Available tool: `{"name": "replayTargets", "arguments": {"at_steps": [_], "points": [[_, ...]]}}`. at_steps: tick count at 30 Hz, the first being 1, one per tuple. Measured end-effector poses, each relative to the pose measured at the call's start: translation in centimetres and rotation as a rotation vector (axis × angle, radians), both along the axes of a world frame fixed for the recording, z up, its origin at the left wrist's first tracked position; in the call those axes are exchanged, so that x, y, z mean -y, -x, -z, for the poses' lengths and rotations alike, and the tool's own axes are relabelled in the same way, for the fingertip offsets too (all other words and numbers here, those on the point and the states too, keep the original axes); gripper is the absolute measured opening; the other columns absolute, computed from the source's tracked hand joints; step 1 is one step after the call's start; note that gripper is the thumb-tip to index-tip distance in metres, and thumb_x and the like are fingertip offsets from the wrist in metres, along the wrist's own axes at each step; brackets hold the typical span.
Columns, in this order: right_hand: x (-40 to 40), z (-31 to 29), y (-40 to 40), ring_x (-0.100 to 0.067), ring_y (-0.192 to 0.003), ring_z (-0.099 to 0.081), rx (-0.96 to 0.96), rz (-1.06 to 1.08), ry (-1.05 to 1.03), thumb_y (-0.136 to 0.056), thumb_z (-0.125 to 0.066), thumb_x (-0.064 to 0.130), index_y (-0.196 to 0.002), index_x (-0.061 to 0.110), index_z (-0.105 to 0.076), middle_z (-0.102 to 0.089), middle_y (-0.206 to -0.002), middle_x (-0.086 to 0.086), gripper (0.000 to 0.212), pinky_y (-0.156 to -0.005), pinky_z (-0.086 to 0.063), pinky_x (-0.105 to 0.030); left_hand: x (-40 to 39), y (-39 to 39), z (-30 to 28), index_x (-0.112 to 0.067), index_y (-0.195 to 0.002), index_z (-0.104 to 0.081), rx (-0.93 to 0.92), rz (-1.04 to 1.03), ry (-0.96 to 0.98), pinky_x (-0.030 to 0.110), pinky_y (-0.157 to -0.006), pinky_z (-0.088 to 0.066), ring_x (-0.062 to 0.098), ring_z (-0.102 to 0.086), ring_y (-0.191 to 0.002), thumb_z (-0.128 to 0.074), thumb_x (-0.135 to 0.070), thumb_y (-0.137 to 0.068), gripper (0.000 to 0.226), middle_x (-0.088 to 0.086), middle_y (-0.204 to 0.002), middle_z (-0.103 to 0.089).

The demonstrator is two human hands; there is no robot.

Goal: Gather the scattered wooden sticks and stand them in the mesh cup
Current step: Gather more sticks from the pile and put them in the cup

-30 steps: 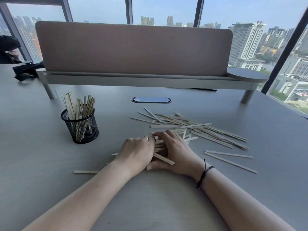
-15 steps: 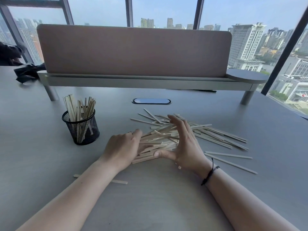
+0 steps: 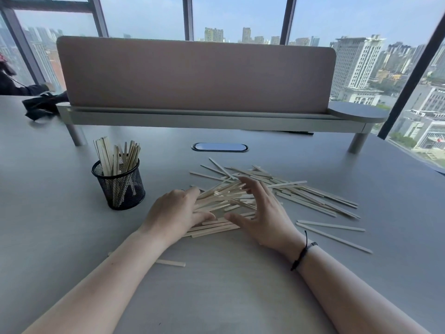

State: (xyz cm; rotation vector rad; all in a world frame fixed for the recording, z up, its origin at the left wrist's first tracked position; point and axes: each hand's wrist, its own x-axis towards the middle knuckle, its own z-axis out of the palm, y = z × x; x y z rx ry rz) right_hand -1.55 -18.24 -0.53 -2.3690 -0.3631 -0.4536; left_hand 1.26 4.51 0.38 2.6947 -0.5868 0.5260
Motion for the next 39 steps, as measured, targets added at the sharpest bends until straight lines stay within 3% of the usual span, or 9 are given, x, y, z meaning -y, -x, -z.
{"name": "replayTargets", "arguments": {"at_steps": [8, 12, 15, 17, 20, 24, 29, 34, 39], "points": [[0.1, 0.3, -0.4, 0.003, -0.115, -0.046, -0.037, 0.031, -0.022, -0.077, -0.077, 0.050, -0.150, 0.037, -0.024, -0.047, -0.128, 0.017, 0.091, -0.092, -0.035, -0.020, -0.2, 0.2, -0.4, -0.027, -0.103, -0.063, 0.009, -0.055, -0.041, 0.030, -0.057, -0.036, 0.027, -0.068, -0.075, -0.069, -0.059, -0.085, 0.037, -0.004, -0.076, -0.067], [0.3, 0.6, -0.5, -0.002, -0.120, -0.048, -0.060, 0.040, 0.018, -0.079, -0.073, 0.055, -0.146, 0.036, -0.036, -0.048, -0.127, 0.016, 0.079, -0.094, -0.037, -0.022, -0.4, 0.3, -0.1, -0.027, -0.099, -0.067, 0.062, -0.026, -0.013, 0.030, -0.054, -0.035, 0.027, -0.066, -0.067, -0.058, -0.056, -0.093, 0.031, -0.004, -0.065, -0.062], [0.3, 0.8, -0.7, -0.009, -0.123, -0.049, -0.093, 0.014, 0.136, -0.080, -0.067, 0.063, -0.139, 0.036, -0.049, -0.048, -0.132, 0.013, 0.067, -0.095, -0.035, -0.020, -0.7, 0.2, -0.2, -0.032, -0.077, -0.063, 0.074, 0.026, 0.148, 0.029, -0.051, -0.033, 0.025, -0.059, -0.056, -0.062, -0.048, -0.093, 0.023, -0.005, -0.055, -0.058], [0.3, 0.9, -0.7, -0.008, -0.124, -0.048, -0.101, -0.008, 0.171, -0.080, -0.063, 0.066, -0.137, 0.037, -0.051, -0.048, -0.134, 0.015, 0.065, -0.097, -0.035, -0.020, -0.8, 0.1, -0.7, -0.035, -0.060, -0.043, 0.098, 0.085, 0.299, 0.027, -0.046, -0.029, 0.014, -0.044, -0.044, -0.063, -0.044, -0.094, 0.040, -0.007, -0.045, -0.044], [0.2, 0.9, -0.6, -0.008, -0.126, -0.046, -0.102, -0.037, 0.227, -0.079, -0.055, 0.074, -0.137, 0.040, -0.050, -0.048, -0.136, 0.017, 0.068, -0.104, -0.035, -0.024, -0.6, 0.5, -1.8, -0.024, -0.057, -0.032, 0.102, 0.152, 0.572, 0.030, -0.043, -0.031, 0.015, -0.034, -0.040, -0.059, -0.051, -0.094, 0.053, 0.001, -0.043, -0.032], [-0.4, 0.9, -0.4, -0.010, -0.131, -0.042, -0.009, -0.072, 0.311, -0.077, -0.047, 0.084, -0.133, 0.035, -0.056, -0.052, -0.136, 0.014, 0.075, -0.111, -0.027, -0.025, -0.8, 0.5, -2.5, -0.002, -0.052, -0.034, 0.026, 0.176, 0.891, 0.041, -0.040, -0.032, 0.033, -0.038, -0.036, -0.058, -0.059, -0.091, 0.073, 0.019, -0.041, -0.037], [-4.4, 0.5, 2.3, -0.013, -0.132, -0.047, 0.192, -0.326, 0.367, -0.084, -0.060, 0.066, -0.121, 0.032, -0.065, -0.061, -0.131, 0.010, 0.050, -0.113, -0.031, -0.040, -1.2, -0.4, -1.6, -0.015, -0.049, -0.033, -0.060, 0.095, 1.109, 0.048, -0.036, -0.025, 0.021, -0.029, -0.036, -0.064, -0.056, -0.088, 0.064, 0.007, -0.040, -0.030], [-9.9, 1.0, 6.0, -0.013, -0.151, -0.017, 0.077, -0.654, 0.431, -0.091, -0.054, 0.062, -0.136, 0.042, -0.054, -0.042, -0.153, 0.016, 0.049, -0.123, -0.001, -0.043, -1.8, -0.8, -1.0, -0.012, -0.053, -0.032, -0.072, 0.051, 1.188, 0.045, -0.039, -0.026, 0.020, -0.028, -0.038, -0.065, -0.052, -0.087, 0.062, 0.006, -0.043, -0.030], [-8.6, 1.1, 4.7, -0.011, -0.151, -0.018, 0.055, -0.557, 0.411, -0.093, -0.053, 0.058, -0.134, 0.036, -0.058, -0.052, -0.144, 0.022, 0.047, -0.122, -0.006, -0.051, -1.9, -1.0, -0.3, -0.006, -0.050, -0.040, 0.005, 0.057, 1.084, 0.032, -0.042, -0.034, 0.023, -0.040, -0.032, -0.063, -0.042, -0.095, 0.063, 0.015, -0.037, -0.040]]}}
